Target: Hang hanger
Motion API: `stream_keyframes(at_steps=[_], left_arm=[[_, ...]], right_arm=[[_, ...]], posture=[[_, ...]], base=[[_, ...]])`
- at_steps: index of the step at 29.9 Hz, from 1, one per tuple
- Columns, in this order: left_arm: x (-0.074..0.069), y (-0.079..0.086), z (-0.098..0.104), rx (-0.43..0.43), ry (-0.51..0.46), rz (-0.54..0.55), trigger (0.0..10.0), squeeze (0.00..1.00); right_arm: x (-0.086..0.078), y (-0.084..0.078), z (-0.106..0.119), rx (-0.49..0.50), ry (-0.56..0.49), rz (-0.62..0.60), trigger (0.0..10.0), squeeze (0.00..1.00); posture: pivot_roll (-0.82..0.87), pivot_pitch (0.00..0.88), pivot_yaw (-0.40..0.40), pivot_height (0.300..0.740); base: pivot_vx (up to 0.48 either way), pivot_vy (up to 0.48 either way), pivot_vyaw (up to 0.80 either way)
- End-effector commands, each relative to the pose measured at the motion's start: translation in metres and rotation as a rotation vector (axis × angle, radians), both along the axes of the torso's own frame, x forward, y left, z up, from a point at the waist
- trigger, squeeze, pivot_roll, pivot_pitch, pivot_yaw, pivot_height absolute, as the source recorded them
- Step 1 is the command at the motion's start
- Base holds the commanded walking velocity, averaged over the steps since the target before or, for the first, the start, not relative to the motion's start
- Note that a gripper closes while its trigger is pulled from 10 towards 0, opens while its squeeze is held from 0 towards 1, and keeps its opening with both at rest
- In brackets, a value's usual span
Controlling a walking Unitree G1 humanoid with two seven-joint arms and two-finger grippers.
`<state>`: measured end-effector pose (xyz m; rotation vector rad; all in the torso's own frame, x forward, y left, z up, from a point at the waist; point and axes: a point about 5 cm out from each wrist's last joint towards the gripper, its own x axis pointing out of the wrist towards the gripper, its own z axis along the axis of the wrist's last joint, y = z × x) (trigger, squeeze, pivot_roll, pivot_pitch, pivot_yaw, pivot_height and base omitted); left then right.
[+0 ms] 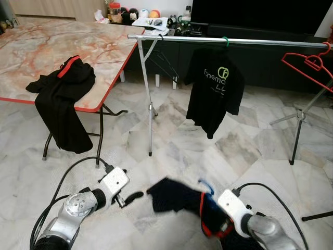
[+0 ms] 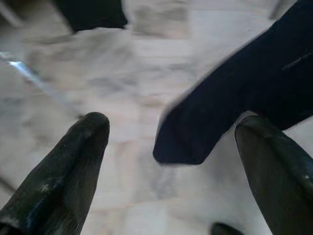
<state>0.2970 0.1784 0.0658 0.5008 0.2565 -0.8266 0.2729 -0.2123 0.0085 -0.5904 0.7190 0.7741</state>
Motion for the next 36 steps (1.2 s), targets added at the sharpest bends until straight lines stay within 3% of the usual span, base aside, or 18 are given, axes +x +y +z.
stream_keyframes(at_steps=[1, 4, 6, 15, 23, 29, 36], left_arm=[[-0.005, -0.001, -0.001, 0.024, 0.046, -0.060, 10.0, 0.00], [-0.010, -0.003, -0.001, 0.096, 0.112, -0.164, 10.0, 0.00], [-0.010, -0.004, -0.001, 0.097, 0.124, -0.176, 10.0, 0.00], [-0.006, -0.023, 0.014, 0.023, 0.138, -0.235, 10.0, 0.00], [-0.009, -0.037, 0.023, -0.093, 0.198, -0.285, 10.0, 0.00], [-0.019, -0.044, 0.026, -0.109, 0.279, -0.360, 10.0, 0.00], [-0.022, -0.053, 0.028, -0.105, 0.308, -0.393, 10.0, 0.00]], right_arm=[[0.002, 0.004, 0.004, 0.012, 0.011, 0.082, 10.0, 0.00], [0.003, 0.012, 0.010, 0.059, 0.048, 0.212, 10.0, 0.00], [0.003, 0.015, 0.011, 0.062, 0.057, 0.242, 10.0, 0.00], [-0.001, 0.037, -0.001, -0.040, 0.068, 0.437, 10.0, 0.00], [0.000, 0.053, -0.009, -0.059, 0.032, 0.438, 10.0, 0.00], [0.002, 0.060, -0.008, -0.030, 0.003, 0.438, 10.0, 0.00], [0.007, 0.061, -0.005, -0.025, -0.023, 0.421, 10.0, 0.00]], posture=[[0.01, 0.091, -0.005, 0.740], [0.01, 0.092, -0.015, 0.740], [0.01, 0.092, -0.019, 0.740], [0.02, 0.088, -0.038, 0.740], [0.02, 0.090, -0.047, 0.740], [0.02, 0.089, -0.048, 0.740], [0.02, 0.088, -0.047, 0.740]], base=[[0.000, 0.000, 0.00], [0.000, 0.000, 0.00], [0.000, 0.000, 0.00], [0.000, 0.000, 0.00], [0.000, 0.000, 0.00], [0.000, 0.000, 0.00], [0.000, 0.000, 0.00]])
